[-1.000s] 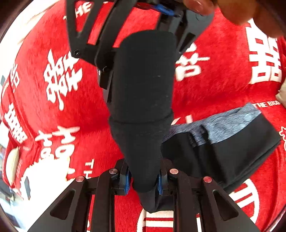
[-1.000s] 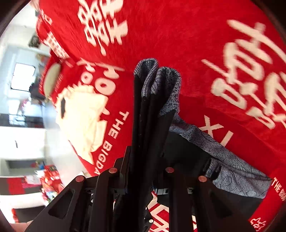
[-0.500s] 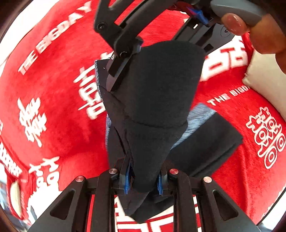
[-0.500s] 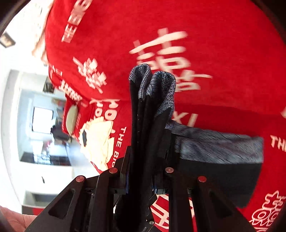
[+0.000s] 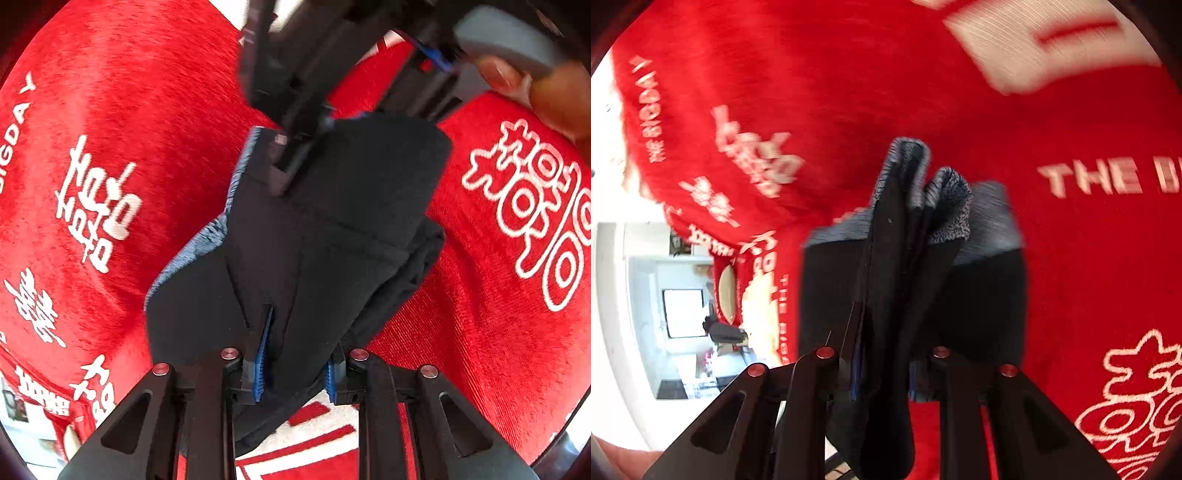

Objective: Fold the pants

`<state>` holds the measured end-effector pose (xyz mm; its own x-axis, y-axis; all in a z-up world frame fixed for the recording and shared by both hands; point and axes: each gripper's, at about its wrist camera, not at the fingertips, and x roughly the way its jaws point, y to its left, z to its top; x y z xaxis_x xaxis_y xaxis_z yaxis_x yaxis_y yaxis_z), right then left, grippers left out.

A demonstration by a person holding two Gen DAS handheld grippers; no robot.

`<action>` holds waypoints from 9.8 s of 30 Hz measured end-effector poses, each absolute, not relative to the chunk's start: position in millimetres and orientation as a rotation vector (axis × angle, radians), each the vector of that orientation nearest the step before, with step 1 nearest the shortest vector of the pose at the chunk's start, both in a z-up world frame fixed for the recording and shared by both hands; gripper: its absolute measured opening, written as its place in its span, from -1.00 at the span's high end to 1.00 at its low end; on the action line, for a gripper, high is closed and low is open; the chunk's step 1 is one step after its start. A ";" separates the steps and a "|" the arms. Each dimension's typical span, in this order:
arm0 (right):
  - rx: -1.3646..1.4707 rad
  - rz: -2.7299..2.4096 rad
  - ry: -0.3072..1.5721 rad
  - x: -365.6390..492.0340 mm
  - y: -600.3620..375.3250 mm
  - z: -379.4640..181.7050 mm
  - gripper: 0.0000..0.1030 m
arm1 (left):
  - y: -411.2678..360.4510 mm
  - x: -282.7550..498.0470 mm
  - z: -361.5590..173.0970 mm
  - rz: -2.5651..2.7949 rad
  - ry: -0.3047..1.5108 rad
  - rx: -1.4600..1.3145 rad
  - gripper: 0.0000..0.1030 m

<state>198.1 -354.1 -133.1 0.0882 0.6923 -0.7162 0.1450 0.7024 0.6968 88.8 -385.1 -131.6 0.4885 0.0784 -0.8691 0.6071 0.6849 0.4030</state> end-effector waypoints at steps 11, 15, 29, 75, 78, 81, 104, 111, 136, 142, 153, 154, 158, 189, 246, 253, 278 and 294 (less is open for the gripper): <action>0.777 0.414 1.456 181.7 -367.3 -168.0 0.42 | -362.0 81.6 -118.0 -0.417 1.107 0.697 -0.38; 0.732 0.358 1.474 178.3 -370.1 -157.0 0.22 | -330.0 91.9 -95.4 -0.397 1.150 0.533 -0.38; 0.533 0.066 1.442 140.1 -386.5 -110.7 0.64 | -220.2 154.8 -112.1 -0.133 1.316 0.130 -0.38; 0.315 0.035 1.577 79.3 -312.0 -138.0 -0.06 | -180.8 152.0 -150.9 -0.123 1.395 -0.037 -0.81; 0.360 0.029 1.576 73.6 -327.1 -135.8 -0.14 | -176.9 152.1 -140.8 -0.123 1.379 -0.012 -0.81; 0.405 0.012 1.570 71.5 -346.8 -133.1 -0.15 | -169.0 156.7 -130.9 -0.150 1.368 -0.033 -0.80; 0.582 0.023 1.447 125.8 -396.4 -117.5 -0.52 | -156.3 200.2 -140.4 -0.123 1.395 -0.081 -0.80; 0.565 0.052 1.476 128.7 -372.1 -123.2 -0.52 | -149.2 200.8 -147.1 -0.108 1.397 -0.105 -0.80; 0.647 0.233 1.481 169.9 -377.2 -146.9 -0.52 | -129.1 227.2 -179.2 -0.378 1.521 -0.340 -0.80; 0.679 0.373 1.529 191.3 -367.9 -176.0 -0.52 | -136.2 241.4 -202.0 -0.441 1.559 -0.361 -0.81; 0.728 0.527 1.536 197.2 -367.6 -194.1 -0.52 | -164.0 254.6 -220.2 -0.552 1.581 -0.307 -0.85; 0.743 0.532 1.531 198.0 -368.9 -196.1 -0.52 | -164.8 255.0 -222.9 -0.554 1.579 -0.315 -0.93; 0.811 0.549 1.505 201.9 -374.3 -205.4 -0.56 | -171.7 255.3 -229.3 -0.548 1.558 -0.357 -0.93; 1.018 0.509 1.455 91.9 -369.9 -134.4 0.24 | -155.9 142.1 -138.0 -0.522 1.449 -0.322 -0.14; 0.146 -0.094 1.583 1.7 -236.9 -12.6 -1.00 | -171.8 31.0 -54.9 -0.235 1.434 0.135 -1.00; 0.138 -0.099 1.583 -5.7 -234.6 -5.8 -1.00 | -173.8 24.8 -45.3 -0.187 1.420 0.112 -1.00; 0.064 -0.016 1.552 -23.7 -234.4 9.6 -1.00 | -188.9 -12.8 -33.2 -0.098 1.452 0.088 -1.00; 0.046 0.007 1.535 -21.4 -232.0 11.8 -1.00 | -198.0 -19.1 -30.7 -0.093 1.443 0.127 -1.00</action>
